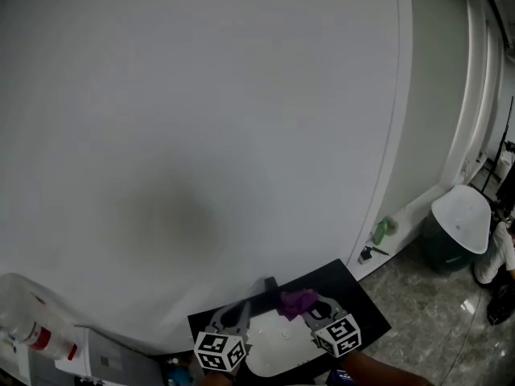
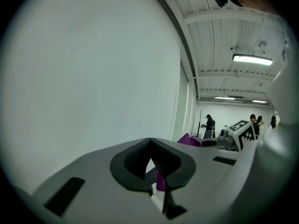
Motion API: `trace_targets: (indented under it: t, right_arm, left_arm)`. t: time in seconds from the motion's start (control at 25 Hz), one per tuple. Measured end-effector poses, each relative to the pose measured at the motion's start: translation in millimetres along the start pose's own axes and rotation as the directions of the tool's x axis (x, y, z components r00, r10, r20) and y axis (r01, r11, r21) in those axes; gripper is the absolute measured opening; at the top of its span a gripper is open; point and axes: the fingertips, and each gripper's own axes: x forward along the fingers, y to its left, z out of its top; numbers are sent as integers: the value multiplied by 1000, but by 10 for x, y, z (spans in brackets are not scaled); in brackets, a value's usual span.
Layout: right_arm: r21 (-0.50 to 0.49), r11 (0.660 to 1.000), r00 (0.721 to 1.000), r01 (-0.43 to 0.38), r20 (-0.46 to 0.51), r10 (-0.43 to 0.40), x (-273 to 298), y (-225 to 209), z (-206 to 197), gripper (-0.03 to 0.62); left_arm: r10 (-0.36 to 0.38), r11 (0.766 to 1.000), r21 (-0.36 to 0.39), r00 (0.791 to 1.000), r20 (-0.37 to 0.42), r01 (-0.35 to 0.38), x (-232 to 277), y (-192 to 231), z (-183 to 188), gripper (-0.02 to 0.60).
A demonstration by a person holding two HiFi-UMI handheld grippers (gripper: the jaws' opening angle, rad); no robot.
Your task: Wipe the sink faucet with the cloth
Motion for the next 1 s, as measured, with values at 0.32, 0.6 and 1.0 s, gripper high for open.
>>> trace_targets:
  t: [0.32, 0.6, 1.0]
  right_arm:
    - [0, 999, 996, 43, 80, -42, -62, 9, 183, 71]
    - [-3, 999, 995, 46, 86, -45, -49, -9, 225, 71]
    - [15, 999, 995, 52, 88, -53, -61, -33, 199, 68]
  left_arm:
    - [33, 999, -2, 999, 16, -33, -74, 54, 16, 5]
    - [40, 999, -7, 999, 23, -40, -91, 55, 20, 5]
    - [38, 999, -13, 999, 17, -38, -96, 15, -43, 5]
